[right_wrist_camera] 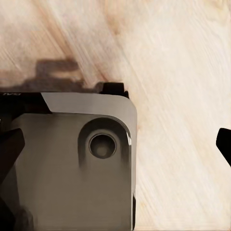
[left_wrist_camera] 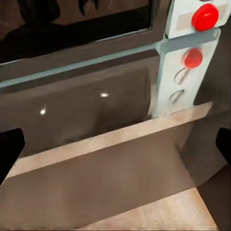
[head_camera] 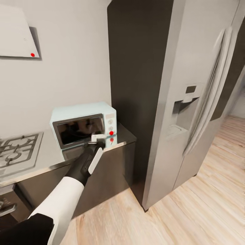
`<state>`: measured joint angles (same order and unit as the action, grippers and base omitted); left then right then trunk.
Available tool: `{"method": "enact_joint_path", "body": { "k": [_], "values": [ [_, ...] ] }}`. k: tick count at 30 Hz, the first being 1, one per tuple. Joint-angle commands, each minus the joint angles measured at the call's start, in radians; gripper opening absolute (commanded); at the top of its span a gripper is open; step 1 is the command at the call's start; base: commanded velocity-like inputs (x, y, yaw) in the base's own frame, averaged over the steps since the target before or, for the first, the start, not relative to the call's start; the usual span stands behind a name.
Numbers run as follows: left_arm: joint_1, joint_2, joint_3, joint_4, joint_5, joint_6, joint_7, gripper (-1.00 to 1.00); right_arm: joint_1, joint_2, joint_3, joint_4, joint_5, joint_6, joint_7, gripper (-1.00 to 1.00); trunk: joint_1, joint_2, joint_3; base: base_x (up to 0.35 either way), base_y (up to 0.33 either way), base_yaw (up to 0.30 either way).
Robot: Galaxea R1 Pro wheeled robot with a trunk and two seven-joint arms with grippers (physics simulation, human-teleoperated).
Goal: In the kitchen, take the popcorn bag from the countertop, put it into the microwave, and heat it until the popcorn is cooked so the cooked popcorn ends up inside the bag.
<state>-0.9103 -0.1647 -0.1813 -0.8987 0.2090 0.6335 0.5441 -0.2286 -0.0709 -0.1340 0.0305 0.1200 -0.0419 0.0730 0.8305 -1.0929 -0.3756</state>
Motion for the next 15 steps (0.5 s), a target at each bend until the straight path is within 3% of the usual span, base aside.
{"method": "enact_joint_path", "body": {
  "k": [1, 6, 8, 13, 15],
  "values": [
    [-0.001, 0.001, -0.003, 0.000, 0.010, 0.002, 0.010, 1.00, -0.001, 0.000, -0.009, 0.003, 0.011, -0.004, 0.002, 1.00, -0.001, -0.001, -0.001, -0.346, 0.000, 0.000],
    [-0.001, -0.002, -0.004, 0.047, 0.013, 0.001, 0.007, 1.00, -0.001, 0.001, -0.009, 0.004, 0.012, -0.005, 0.002, 1.00, -0.001, -0.001, -0.001, -0.346, 0.000, 0.000],
    [-0.001, -0.002, -0.004, 0.134, 0.026, -0.007, -0.001, 1.00, -0.001, 0.002, -0.009, 0.005, 0.012, -0.003, 0.002, 1.00, -0.001, -0.001, -0.001, -0.346, 0.000, 0.000],
    [-0.001, -0.003, -0.004, 0.354, 0.124, -0.162, -0.018, 1.00, -0.001, 0.002, -0.009, 0.005, 0.012, 0.000, 0.002, 1.00, -0.001, -0.001, -0.001, -0.346, 0.000, 0.000],
    [-0.001, -0.003, -0.004, 0.487, 0.140, -0.189, -0.082, 1.00, -0.001, 0.002, -0.009, 0.005, 0.012, 0.001, 0.002, 1.00, -0.001, -0.001, -0.001, -0.297, 0.000, 0.000]
  ]
}}
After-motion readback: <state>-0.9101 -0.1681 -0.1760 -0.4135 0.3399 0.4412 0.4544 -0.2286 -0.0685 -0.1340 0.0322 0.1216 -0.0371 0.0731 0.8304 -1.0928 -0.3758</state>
